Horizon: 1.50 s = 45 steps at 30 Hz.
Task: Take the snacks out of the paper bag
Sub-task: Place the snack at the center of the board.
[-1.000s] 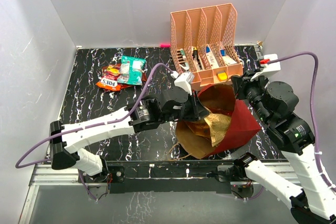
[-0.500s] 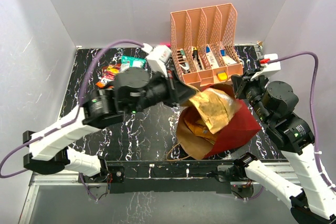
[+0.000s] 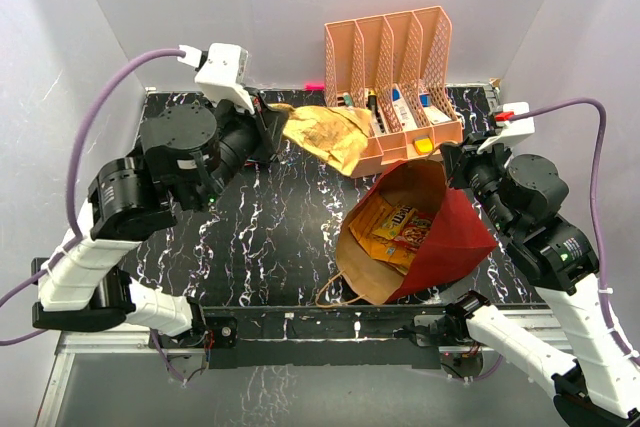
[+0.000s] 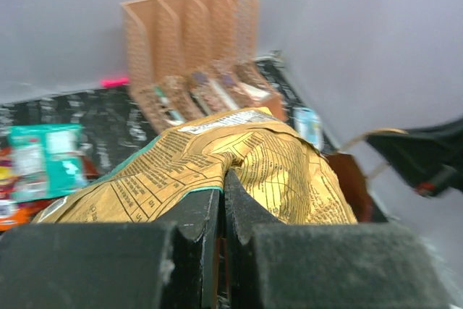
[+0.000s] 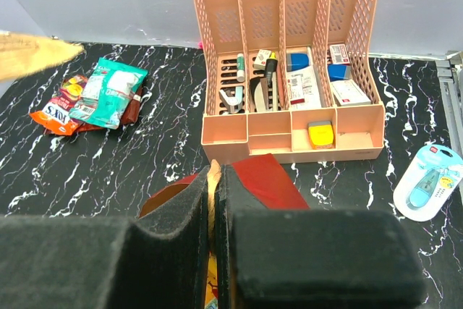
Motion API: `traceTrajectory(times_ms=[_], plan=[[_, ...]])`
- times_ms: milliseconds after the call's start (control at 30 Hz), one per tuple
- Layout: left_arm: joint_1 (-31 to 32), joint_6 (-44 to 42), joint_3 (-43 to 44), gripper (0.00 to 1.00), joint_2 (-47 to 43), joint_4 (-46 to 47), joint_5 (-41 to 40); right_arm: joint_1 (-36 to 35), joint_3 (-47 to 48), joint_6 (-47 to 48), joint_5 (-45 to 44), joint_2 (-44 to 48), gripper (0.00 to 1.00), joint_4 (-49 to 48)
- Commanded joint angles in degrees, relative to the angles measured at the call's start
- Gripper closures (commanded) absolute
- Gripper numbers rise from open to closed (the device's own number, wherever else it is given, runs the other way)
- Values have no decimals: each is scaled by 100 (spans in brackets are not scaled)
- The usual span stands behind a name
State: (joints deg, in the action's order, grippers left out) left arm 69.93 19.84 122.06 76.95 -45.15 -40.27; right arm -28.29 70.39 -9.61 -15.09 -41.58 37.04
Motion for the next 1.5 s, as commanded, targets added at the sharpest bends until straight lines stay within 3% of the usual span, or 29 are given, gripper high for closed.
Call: traceTrajectory(times_ms=[0,100,267,467,600,833,1067,1267,1467], plan=[[-151,-1497,-588,100,-281,979,-1286,-5,150,-74,-46,82,93,-707],[-556,-1692,-976,100,-291,1443,-970,1,150,-70,-38,59,93,-685],[-2705,-788,-1240,100,221,1046,1201,4,133,-68,-14,51,93,-652],[-4705,-339,-2519,100,229,2666,3650,-1,130,-52,-7,54,93,-634],[-5885,62,-2824,100,559,3503,4968,2,182,22,27,7,93,-621],[-7129,308,-3245,100,1264,4790,7130,3,252,123,123,-109,93,-593],[-7841,259,-2940,100,2208,5007,8051,0,325,151,148,-174,93,-540],[-7899,493,-3690,100,2262,5691,7868,-1,269,84,198,-178,93,-544],[-7899,372,-4661,100,1961,6042,7097,-1,335,39,260,-210,93,-500]])
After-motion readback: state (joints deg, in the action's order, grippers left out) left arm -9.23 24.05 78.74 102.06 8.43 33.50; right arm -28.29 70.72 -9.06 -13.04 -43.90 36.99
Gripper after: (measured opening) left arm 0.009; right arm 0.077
